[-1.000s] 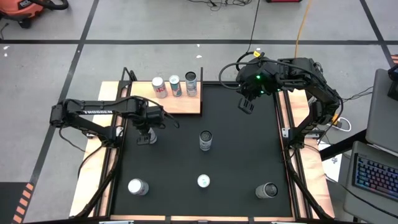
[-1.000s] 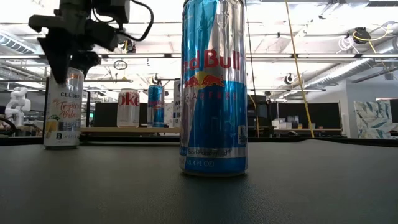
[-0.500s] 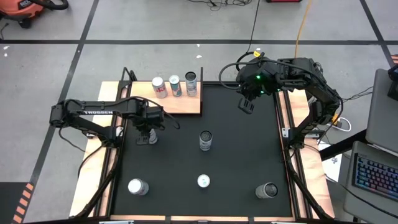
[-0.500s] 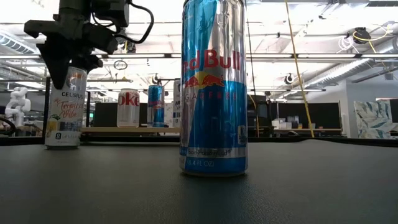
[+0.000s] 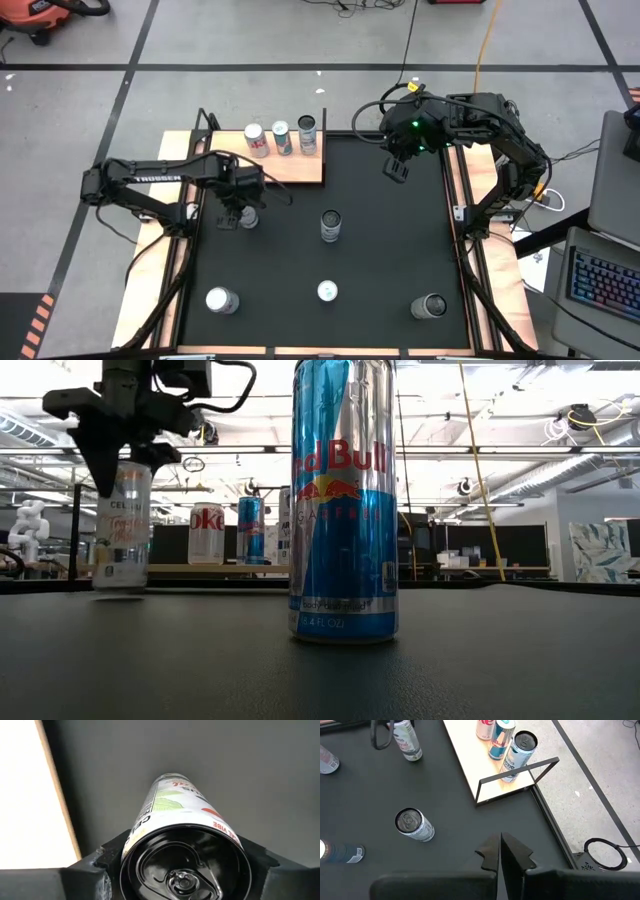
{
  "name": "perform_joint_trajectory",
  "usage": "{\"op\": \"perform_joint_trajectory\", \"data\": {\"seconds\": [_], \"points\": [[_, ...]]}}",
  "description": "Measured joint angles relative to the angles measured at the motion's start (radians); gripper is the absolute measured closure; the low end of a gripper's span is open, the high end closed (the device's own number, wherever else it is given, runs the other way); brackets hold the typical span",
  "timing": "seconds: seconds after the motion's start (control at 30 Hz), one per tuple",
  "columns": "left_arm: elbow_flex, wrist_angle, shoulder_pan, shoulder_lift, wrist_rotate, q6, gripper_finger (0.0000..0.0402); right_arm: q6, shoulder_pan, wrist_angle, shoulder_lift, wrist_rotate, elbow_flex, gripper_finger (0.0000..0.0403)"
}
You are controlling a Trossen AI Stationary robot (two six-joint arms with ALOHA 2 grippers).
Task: Place canned beverage on shelf
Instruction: Put the top white-yellow soda can on the shelf
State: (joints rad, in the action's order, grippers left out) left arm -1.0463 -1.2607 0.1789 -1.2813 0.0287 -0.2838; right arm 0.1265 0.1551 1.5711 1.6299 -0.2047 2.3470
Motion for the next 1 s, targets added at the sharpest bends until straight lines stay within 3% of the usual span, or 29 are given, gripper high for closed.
{"op": "perform_joint_trajectory", "data": {"seconds": [0.6,1.0], "points": [[-0.163,-0.142,0.259,0.000,-0.034,-0.165,0.0152,0.008,0.000,0.000,0.000,0.000,0.000,0.0403],[-0.227,-0.142,0.531,0.000,-0.073,-0.314,0.0152,0.007,0.000,0.000,0.000,0.000,0.000,0.0403]]}}
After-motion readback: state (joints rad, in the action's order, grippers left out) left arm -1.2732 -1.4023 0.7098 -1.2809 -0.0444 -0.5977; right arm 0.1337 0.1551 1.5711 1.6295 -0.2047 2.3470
